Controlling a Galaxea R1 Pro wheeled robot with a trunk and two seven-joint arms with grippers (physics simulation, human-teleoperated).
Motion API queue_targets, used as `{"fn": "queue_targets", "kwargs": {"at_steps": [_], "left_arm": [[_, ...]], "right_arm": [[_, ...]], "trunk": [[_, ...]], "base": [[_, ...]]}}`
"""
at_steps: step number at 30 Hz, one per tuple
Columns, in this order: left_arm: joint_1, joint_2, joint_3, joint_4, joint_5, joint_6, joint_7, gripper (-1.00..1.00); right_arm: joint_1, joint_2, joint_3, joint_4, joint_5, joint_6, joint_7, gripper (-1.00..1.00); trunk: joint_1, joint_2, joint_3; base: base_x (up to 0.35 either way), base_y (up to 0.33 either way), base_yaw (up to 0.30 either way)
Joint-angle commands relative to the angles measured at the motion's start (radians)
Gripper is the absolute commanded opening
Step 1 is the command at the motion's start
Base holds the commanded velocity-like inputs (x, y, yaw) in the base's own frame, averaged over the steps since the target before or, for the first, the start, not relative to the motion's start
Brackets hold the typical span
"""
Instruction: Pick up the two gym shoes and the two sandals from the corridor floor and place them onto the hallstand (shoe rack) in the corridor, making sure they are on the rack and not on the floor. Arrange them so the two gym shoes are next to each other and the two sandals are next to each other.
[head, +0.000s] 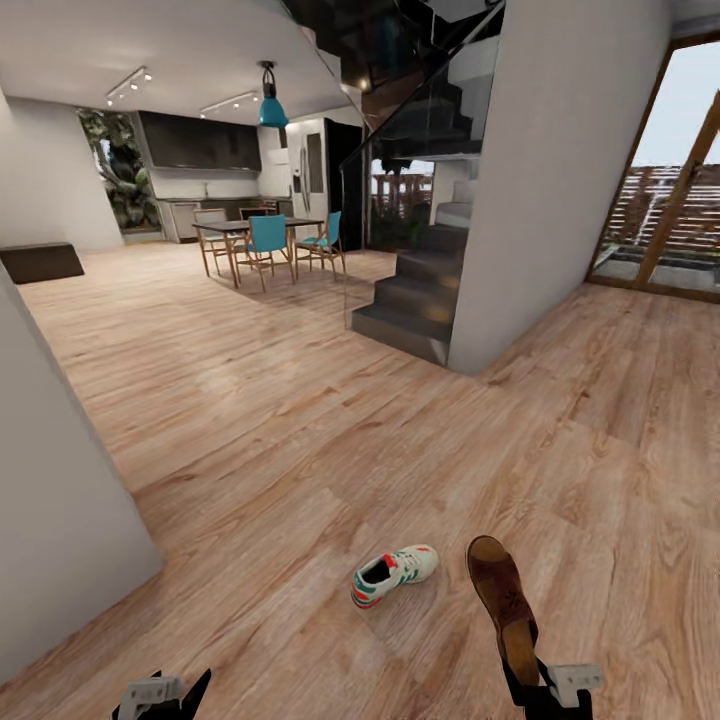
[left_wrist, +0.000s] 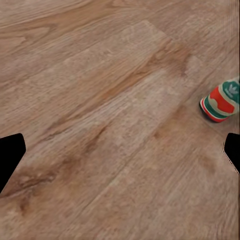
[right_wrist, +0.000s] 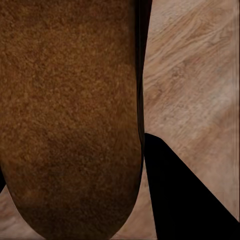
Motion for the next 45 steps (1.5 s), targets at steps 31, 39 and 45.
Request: {"fn": "queue_targets", "kwargs": {"at_steps": [31, 39, 45], "left_arm": [[0.0, 0.0, 0.001, 0.001, 0.002, -0.001, -0.015, 1.0], [0.0, 0.0, 0.002, 0.001, 0.002, -0.001, -0.015, 1.0], [0.0, 0.0, 0.003, 0.001, 0.003, -0.001, -0.015, 1.0]], "right_arm": [[-0.001, -0.001, 0.007, 0.003, -0.015, -0.002, 0.005, -1.0], [-0.001, -0.001, 0.007, 0.003, -0.015, -0.002, 0.005, -1.0], [-0.001, -0.001, 0.007, 0.003, -0.015, -0.002, 0.005, -1.0]], "trunk": [[0.0, 0.0, -0.015], [0.0, 0.0, -0.019], [0.0, 0.0, -0.022]], "base": [[-0.055, 0.249, -0.287], [-0.006, 0.012, -0.287], [0.0, 0.0, -0.287]]}}
